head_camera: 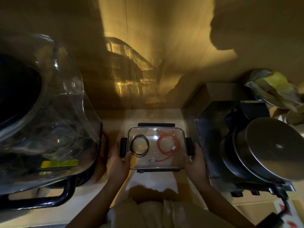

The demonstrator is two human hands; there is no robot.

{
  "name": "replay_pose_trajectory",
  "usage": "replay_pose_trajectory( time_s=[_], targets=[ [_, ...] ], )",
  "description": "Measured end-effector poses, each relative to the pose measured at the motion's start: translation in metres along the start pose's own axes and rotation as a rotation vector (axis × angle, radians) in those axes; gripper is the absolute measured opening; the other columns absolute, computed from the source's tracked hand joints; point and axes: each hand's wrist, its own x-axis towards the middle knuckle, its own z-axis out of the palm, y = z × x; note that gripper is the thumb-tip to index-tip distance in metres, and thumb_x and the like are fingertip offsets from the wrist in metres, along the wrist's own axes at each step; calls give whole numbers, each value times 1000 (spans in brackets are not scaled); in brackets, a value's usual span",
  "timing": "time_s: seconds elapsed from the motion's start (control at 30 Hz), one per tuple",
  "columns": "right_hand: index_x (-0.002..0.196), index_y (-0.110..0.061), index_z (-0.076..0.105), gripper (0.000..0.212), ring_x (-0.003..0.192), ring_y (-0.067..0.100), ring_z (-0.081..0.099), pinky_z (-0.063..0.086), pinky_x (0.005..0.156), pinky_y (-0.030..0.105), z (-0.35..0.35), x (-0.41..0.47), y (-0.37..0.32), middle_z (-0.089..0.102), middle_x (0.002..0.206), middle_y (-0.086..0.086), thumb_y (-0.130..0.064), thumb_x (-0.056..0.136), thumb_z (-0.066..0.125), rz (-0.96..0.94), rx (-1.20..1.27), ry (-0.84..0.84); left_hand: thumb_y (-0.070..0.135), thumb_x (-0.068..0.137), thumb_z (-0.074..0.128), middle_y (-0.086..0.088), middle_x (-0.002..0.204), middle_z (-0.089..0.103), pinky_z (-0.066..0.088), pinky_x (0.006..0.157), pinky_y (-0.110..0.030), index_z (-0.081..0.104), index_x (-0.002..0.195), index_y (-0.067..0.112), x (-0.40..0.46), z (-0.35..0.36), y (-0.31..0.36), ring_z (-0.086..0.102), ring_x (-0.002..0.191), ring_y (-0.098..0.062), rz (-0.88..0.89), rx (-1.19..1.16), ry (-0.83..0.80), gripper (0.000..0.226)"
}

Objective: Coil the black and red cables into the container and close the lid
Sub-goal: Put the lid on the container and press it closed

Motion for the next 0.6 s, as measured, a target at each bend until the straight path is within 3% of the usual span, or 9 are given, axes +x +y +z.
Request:
replay_pose_trajectory(
  time_s=[0.1, 0.17, 0.23, 0.4, 0.5, 0.6],
  targets=[
    [156, -19, 22, 70, 151, 23, 23, 24, 120, 40, 9, -10, 1, 23, 164, 8, -33, 98, 57, -42, -204, -24, 48, 93, 56, -12, 158, 29, 39, 104, -38, 21, 154, 14, -9, 2, -4, 37, 140, -31, 43, 76, -109, 78],
    [158, -14, 12, 81, 155, 23, 5, 14, 124, 42, 15, -14, 2, 9, 168, 9, -28, 96, 61, -106, -262, -94, 61, 90, 49, -7, 165, 13, 26, 115, -40, 12, 157, 16, -14, 2, -6, 19, 150, -26, 114, 163, -124, 88],
    [158, -10, 11, 84, 154, 23, -4, 8, 125, 43, 19, -19, 4, 4, 168, 10, -36, 95, 61, -158, -287, -110, 67, 90, 45, -3, 167, 8, 19, 118, -39, 10, 158, 17, -15, 2, -8, 10, 152, -21, 214, 204, -129, 91],
    [159, -14, 3, 101, 153, 25, -14, -4, 123, 38, 20, -20, 5, -6, 168, 10, -70, 86, 44, -145, -375, -151, 76, 82, 38, 1, 166, -7, 7, 123, -41, 1, 158, 20, -18, 3, -4, -11, 150, -10, 293, 226, -224, 102],
    [159, -13, 1, 105, 153, 25, -12, -3, 123, 40, 19, -17, 6, -5, 168, 11, -71, 86, 49, -105, -384, -187, 78, 79, 45, -2, 167, -8, 9, 122, -35, -6, 157, 23, -18, 2, -2, -6, 153, -16, 273, 159, -273, 109],
    [158, -14, 3, 106, 154, 25, -2, 6, 124, 43, 18, -16, 7, 1, 168, 12, -68, 85, 56, -84, -305, -218, 70, 79, 59, 2, 166, -12, 20, 123, -40, -9, 157, 26, -15, 3, -3, -5, 153, -15, 247, 96, -303, 112]
  ],
)
